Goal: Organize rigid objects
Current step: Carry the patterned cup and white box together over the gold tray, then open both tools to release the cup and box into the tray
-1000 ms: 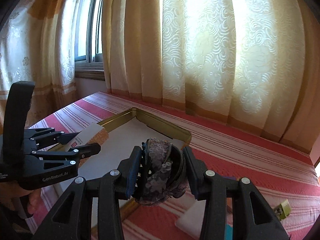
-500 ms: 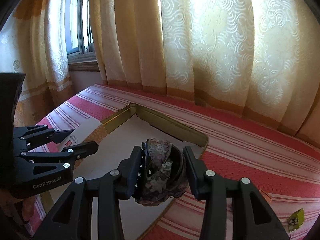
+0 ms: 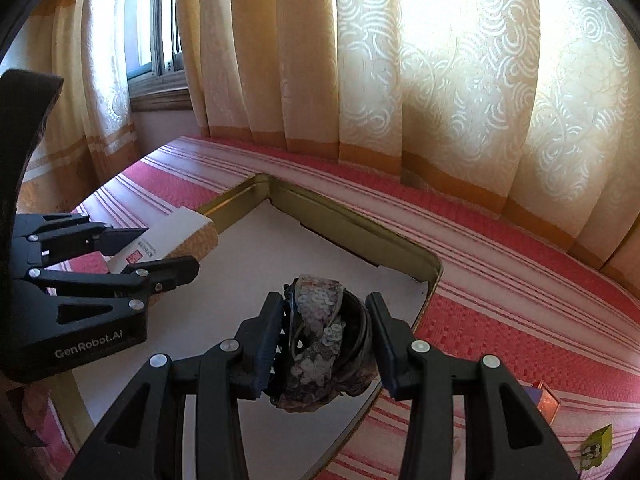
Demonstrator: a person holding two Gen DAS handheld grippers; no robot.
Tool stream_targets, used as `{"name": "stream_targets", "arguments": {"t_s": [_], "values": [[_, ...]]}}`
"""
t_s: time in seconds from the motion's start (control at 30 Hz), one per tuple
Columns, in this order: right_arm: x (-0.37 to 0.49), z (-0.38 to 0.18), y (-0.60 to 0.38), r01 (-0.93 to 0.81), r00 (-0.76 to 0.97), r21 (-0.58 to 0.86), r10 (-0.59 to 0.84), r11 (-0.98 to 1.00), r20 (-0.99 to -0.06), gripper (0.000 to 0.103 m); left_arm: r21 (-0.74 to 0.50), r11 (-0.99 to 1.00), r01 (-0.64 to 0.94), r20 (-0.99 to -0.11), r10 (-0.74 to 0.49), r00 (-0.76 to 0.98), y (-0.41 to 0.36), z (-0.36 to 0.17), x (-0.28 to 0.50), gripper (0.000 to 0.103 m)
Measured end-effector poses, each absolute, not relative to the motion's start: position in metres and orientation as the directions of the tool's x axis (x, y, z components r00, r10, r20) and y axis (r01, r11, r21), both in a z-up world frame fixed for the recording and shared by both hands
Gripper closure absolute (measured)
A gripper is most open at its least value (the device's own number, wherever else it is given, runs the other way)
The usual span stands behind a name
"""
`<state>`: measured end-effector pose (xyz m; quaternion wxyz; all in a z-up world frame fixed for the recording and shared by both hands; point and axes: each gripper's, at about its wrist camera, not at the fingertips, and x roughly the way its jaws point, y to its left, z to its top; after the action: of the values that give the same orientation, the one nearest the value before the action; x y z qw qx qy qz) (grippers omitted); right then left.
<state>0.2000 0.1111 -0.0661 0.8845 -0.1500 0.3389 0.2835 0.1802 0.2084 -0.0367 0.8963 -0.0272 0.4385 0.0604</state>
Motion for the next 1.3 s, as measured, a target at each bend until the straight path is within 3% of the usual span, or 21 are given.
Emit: {"name": "stream_targets", "arguments": {"t_s": [0.93, 1.07, 1.2, 1.3], "values": [[0.210, -0.079, 0.116, -0.598, 0.592, -0.046, 0.403, 0.800, -0.698, 0.057, 0.051, 0.988, -0.145, -0.798, 0.128, 0.589, 0.212, -0.043, 0.191, 0.062], [0.211, -0.080, 0.114, -0.588, 0.603, -0.049, 0.398, 0.807, -0.691, 0.056, 0.046, 0.988, -0.146, -0.795, 0.125, 0.594, 0.212, -0.043, 0.191, 0.051], [0.210, -0.077, 0.110, -0.587, 0.602, -0.028, 0.414, 0.809, -0.683, 0.041, 0.057, 0.988, -0.141, -0.784, 0.132, 0.606, 0.208, -0.039, 0.187, 0.041], [0.207, -0.072, 0.107, -0.582, 0.620, -0.048, 0.404, 0.812, -0.673, 0.041, 0.102, 0.980, -0.170, -0.759, 0.187, 0.623, 0.205, -0.035, 0.184, 0.026]]}}
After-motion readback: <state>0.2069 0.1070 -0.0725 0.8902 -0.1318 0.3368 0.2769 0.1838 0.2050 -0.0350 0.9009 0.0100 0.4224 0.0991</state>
